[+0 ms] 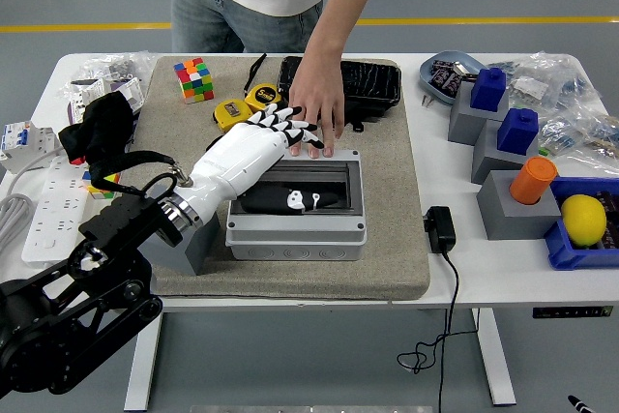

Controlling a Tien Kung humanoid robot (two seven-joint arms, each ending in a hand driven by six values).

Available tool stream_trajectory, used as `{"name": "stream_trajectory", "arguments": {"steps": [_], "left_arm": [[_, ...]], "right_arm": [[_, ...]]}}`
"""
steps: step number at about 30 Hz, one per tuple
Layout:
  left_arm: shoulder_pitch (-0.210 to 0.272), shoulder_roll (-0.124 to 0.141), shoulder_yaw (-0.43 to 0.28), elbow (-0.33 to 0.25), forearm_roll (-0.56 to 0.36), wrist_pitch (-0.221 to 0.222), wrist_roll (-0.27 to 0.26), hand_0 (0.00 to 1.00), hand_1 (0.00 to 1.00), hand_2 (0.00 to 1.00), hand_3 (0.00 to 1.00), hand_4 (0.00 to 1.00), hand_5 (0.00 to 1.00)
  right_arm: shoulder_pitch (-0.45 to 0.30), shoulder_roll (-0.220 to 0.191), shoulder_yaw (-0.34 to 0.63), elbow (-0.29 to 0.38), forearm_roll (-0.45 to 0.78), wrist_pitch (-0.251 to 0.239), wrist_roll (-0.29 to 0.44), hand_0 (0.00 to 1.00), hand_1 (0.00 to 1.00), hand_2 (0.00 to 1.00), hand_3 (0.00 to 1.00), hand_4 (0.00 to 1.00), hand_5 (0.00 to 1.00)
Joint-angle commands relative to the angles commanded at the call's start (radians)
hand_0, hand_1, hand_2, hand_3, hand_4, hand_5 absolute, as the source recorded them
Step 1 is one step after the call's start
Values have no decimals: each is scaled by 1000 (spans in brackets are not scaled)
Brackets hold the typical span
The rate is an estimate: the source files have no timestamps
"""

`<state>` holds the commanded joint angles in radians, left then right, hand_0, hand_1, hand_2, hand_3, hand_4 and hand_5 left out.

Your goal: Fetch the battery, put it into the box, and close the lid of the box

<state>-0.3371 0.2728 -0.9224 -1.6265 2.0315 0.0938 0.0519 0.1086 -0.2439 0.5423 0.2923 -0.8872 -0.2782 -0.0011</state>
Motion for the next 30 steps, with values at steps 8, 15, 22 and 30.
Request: {"name": "stream_trajectory", "arguments": {"steps": [8, 15, 22, 30], "left_arm": [[84, -68, -286, -14, -331, -91, -32, 878, 848, 777, 724, 998, 998], [130, -93, -504, 15, -624, -161, -26, 816, 826, 788, 731, 998, 974], [178, -128, -662, 31, -923, -109, -66, 854, 890, 866, 837, 998, 939], [227, -161, -712, 37, -980, 39, -116, 831, 884, 863, 832, 998, 958]], "right_arm": [[-2, 2, 1, 2, -4, 3, -2, 806, 778, 756, 779, 998, 998], [-4, 3, 0, 1, -2, 6, -6, 805, 777, 755, 780, 998, 998], [4, 5, -12, -3, 8, -8, 6, 815, 792, 767, 782, 998, 998], [-9, 9, -43, -13, 26, -116, 67, 831, 832, 809, 819, 998, 998]]}}
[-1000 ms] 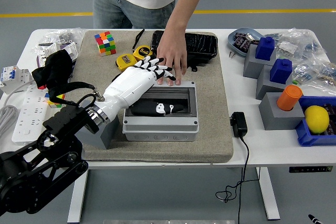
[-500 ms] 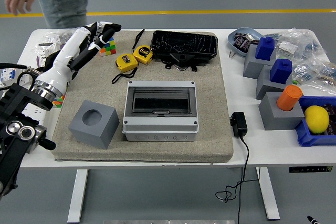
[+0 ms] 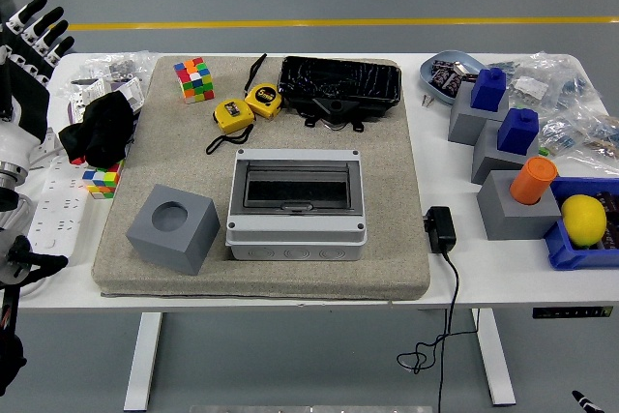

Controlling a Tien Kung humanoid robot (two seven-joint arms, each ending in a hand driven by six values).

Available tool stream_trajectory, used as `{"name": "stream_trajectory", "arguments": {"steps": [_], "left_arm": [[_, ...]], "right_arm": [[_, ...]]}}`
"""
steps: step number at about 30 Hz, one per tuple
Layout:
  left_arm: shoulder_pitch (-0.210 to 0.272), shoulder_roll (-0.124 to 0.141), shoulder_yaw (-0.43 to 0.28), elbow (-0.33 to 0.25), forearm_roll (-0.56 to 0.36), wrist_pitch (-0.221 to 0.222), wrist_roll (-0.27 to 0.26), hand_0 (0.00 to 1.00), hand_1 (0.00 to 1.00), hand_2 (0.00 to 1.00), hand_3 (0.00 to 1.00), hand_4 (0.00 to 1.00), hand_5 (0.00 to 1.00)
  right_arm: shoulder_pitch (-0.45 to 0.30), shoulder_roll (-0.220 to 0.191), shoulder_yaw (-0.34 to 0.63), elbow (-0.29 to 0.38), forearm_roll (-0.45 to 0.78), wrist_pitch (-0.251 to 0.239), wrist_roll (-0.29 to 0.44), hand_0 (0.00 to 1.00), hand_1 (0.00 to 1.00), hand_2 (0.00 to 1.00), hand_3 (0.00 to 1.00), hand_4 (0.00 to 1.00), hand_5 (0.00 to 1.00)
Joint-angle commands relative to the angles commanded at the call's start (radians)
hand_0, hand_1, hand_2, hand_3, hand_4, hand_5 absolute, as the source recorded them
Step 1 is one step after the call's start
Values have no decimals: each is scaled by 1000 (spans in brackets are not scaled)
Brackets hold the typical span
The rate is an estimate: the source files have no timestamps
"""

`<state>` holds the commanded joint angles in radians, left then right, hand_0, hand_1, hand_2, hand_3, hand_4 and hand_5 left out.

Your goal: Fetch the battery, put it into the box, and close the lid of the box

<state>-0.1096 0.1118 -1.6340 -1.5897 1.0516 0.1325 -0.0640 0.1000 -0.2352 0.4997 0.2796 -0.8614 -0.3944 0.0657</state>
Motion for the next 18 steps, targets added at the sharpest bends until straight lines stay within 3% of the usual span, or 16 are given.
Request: {"name": "stream_trajectory", "arguments": {"steps": [5, 8, 11, 18], "left_arm": [[50, -12, 12, -18, 109, 68, -9, 803, 836, 818, 788, 998, 967], [69, -28, 16, -20, 163, 101, -19, 803, 836, 818, 788, 998, 967], [75, -34, 26, -26, 211, 113, -27, 784, 810, 782, 755, 998, 959], [83, -18, 35, -39, 321, 122, -34, 774, 800, 759, 738, 998, 974]], "right_arm": [[-10, 2, -93, -1, -19, -70, 58, 830, 834, 818, 833, 998, 998], [-17, 0, -114, 5, -28, -84, 65, 830, 834, 818, 833, 998, 998], [-27, -4, -117, 11, -29, -88, 62, 825, 826, 810, 830, 998, 998], [-28, -12, -132, 33, -35, -92, 60, 820, 822, 805, 822, 998, 998]]}}
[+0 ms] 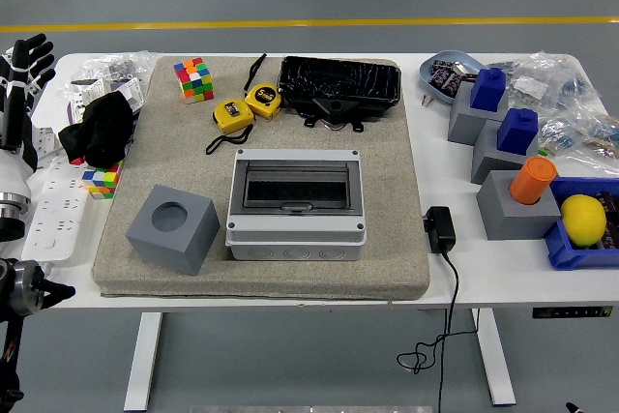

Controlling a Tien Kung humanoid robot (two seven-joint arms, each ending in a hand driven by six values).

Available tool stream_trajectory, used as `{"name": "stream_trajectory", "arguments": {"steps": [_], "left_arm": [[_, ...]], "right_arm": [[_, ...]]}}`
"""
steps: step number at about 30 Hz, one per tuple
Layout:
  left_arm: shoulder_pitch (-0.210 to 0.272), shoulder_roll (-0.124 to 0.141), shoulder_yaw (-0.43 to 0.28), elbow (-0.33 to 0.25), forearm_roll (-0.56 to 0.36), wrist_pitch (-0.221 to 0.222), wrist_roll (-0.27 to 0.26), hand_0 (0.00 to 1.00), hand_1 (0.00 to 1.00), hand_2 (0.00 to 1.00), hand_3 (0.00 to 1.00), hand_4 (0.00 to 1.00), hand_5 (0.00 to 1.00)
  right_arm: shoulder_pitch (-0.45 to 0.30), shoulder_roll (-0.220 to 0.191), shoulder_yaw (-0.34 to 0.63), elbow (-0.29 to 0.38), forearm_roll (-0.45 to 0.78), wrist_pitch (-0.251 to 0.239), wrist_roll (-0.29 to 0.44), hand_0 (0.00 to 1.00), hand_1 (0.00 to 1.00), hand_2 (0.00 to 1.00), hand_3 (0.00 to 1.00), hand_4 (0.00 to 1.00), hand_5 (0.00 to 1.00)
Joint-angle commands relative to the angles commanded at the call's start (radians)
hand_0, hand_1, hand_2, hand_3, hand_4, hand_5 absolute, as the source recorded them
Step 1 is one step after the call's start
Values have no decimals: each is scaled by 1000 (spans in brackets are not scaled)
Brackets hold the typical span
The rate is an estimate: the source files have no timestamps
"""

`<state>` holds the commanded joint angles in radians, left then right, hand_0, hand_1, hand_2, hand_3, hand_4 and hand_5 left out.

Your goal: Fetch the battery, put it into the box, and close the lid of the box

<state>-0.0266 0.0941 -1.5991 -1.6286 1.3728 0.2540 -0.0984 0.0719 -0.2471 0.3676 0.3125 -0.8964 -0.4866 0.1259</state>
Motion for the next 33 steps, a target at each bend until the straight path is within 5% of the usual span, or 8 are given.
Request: {"name": "stream_trajectory", "arguments": {"steps": [9, 33], "left_arm": [[9, 4, -13, -14, 55, 4, -1, 769, 791, 753, 731, 998, 998], [37, 1, -13, 10, 34, -30, -19, 775, 789, 752, 728, 998, 973]], "right_arm": [[21, -4, -42, 22, -34, 10, -2, 817, 817, 801, 819, 998, 998], [-10, -2, -77, 30, -37, 31, -14, 820, 809, 792, 813, 998, 998]]}}
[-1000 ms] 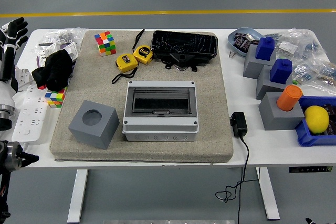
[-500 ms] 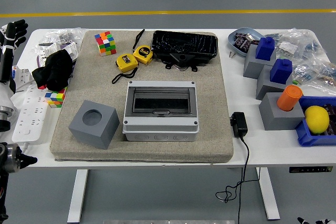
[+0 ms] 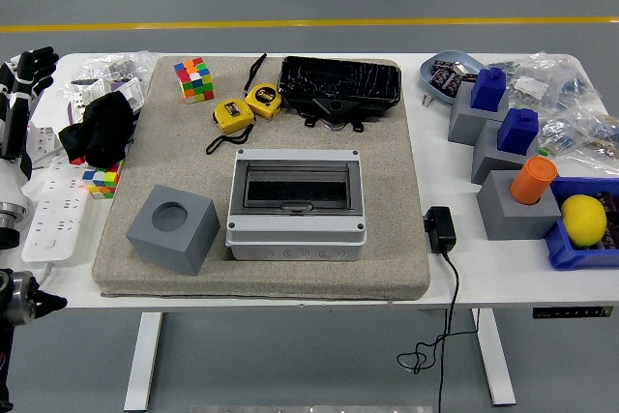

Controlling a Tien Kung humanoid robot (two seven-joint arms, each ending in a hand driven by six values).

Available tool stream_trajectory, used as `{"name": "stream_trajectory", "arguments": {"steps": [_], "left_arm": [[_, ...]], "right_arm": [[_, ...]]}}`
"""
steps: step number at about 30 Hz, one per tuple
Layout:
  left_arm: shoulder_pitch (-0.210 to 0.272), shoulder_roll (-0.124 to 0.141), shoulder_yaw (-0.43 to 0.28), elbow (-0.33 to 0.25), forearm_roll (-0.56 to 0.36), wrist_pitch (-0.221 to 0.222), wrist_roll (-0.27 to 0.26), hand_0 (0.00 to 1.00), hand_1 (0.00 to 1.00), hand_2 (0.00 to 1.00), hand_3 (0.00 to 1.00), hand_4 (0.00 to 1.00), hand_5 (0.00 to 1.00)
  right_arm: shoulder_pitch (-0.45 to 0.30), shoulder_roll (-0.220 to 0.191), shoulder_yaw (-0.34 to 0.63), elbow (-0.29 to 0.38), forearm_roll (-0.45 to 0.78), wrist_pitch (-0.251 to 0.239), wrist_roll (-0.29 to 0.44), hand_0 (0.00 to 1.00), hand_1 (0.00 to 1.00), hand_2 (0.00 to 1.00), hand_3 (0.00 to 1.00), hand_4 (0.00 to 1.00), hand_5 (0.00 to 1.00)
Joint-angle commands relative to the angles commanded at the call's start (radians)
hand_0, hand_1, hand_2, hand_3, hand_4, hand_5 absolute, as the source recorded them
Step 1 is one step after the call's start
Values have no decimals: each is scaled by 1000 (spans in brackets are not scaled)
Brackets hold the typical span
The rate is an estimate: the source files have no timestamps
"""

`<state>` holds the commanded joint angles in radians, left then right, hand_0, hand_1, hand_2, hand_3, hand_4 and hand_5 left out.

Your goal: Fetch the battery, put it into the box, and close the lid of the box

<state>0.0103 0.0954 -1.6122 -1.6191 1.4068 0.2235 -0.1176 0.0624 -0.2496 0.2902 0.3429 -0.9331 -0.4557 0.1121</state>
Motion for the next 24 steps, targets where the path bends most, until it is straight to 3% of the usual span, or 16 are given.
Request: {"name": "stream_trajectory", "arguments": {"steps": [1, 24], "left_arm": [[4, -1, -1, 1, -3, -2, -1, 781, 803, 759, 731, 998, 938], [-14, 3, 1, -1, -2, -18, 5, 790, 815, 773, 740, 998, 949]], "right_arm": [[-3, 0, 0, -1, 1, 7, -5, 820, 808, 790, 813, 998, 998], [5, 1, 31, 0, 16, 17, -7, 819, 805, 787, 811, 998, 998]]}}
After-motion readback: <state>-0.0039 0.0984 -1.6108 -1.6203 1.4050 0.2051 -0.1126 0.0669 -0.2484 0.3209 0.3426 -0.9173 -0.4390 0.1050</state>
